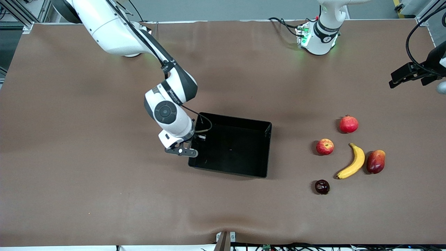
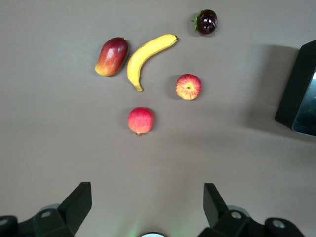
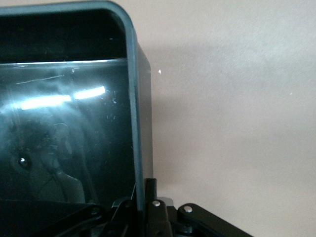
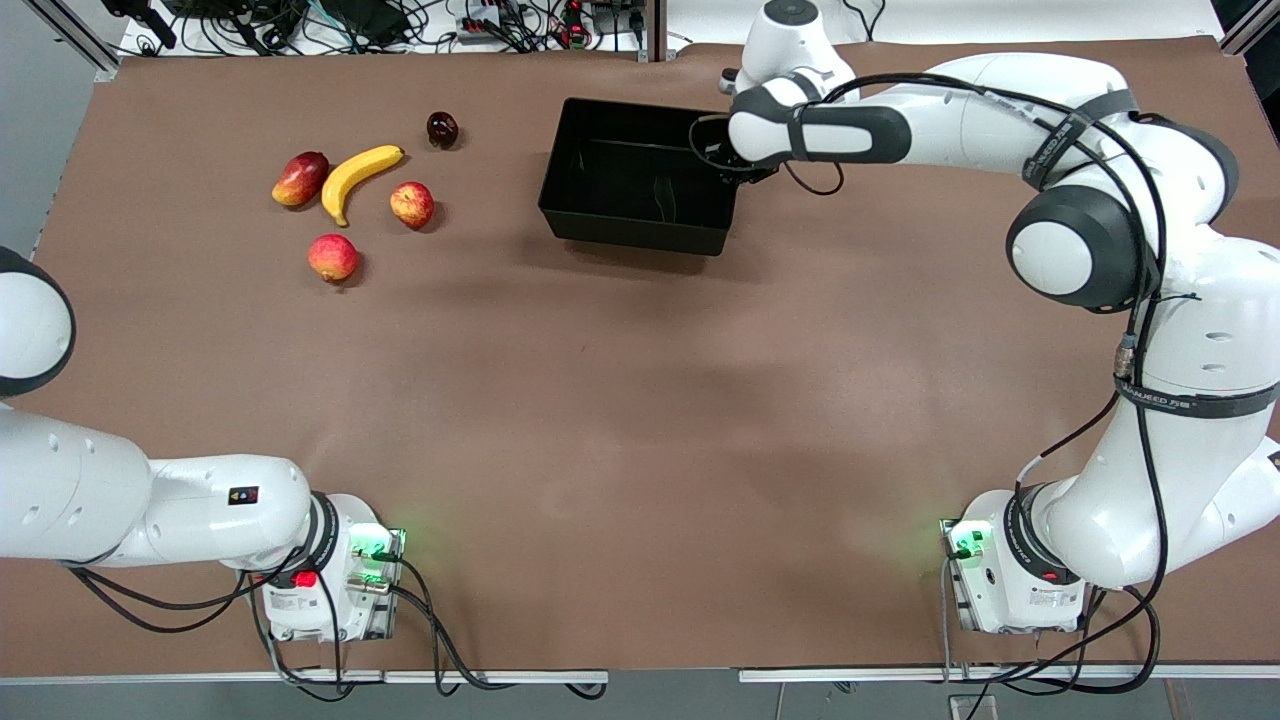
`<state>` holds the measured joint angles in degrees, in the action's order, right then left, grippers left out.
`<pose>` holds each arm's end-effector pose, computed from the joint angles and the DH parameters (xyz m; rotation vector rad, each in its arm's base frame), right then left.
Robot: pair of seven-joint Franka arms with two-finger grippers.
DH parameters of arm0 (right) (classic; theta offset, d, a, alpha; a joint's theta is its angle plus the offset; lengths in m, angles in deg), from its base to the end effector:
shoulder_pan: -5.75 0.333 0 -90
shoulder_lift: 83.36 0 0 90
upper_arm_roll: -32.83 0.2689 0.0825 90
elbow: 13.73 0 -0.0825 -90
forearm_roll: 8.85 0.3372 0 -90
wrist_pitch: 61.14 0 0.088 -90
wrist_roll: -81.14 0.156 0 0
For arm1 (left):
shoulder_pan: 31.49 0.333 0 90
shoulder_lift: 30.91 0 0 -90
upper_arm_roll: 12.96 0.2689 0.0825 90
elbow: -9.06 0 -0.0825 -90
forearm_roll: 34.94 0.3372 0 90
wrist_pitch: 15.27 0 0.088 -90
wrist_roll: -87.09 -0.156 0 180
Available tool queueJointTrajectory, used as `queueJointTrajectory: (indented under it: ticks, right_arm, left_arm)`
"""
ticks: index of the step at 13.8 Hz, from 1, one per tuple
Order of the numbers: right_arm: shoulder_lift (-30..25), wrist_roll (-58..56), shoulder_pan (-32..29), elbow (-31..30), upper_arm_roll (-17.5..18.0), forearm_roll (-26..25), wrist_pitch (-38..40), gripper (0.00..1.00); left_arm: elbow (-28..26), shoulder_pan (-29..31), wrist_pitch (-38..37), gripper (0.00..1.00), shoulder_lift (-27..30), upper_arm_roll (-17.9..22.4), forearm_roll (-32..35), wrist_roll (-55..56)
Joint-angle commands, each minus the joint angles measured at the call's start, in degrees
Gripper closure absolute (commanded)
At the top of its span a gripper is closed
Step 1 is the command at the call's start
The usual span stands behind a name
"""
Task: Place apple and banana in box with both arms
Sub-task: 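Drag the black tray with the right gripper toward the table's middle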
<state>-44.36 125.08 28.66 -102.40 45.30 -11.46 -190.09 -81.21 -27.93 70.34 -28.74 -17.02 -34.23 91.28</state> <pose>0.5340 0.3598 0.2036 -3.0291 0.2599 0.0519 0.4877 -0.0028 0.5388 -3.1224 -0.1018 0.0670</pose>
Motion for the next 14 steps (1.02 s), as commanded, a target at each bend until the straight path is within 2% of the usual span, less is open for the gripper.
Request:
queueJointTrajectory:
  ticks: [1,7,9,14]
  right_arm:
    - [0.5,3.1,1.3,0.2,-0.3,-1.3,-1.9,1.0]
    - [2.9,3.3,2.2,-0.2,-0.3,-1.3,-3.2,0.99]
    - [2.9,3.2,2.2,-0.2,-0.3,-3.9,-3.0,0.0]
    - [2.1,3.2,1.5,0.3,-0.3,-4.3,-2.8,0.0]
  left_arm:
    - [0.3,0.1,0.3,0.0,-0.1,-0.2,-0.3,-0.8]
    - [0.7,0.0,0.6,0.0,-1.1,-0.2,-0.3,-0.8]
    - [0.9,-0.1,1.0,0.0,-1.5,-0.2,-0.3,-0.8]
    - [0.8,0.0,1.1,0.0,-1.5,-0.2,-0.3,-0.8]
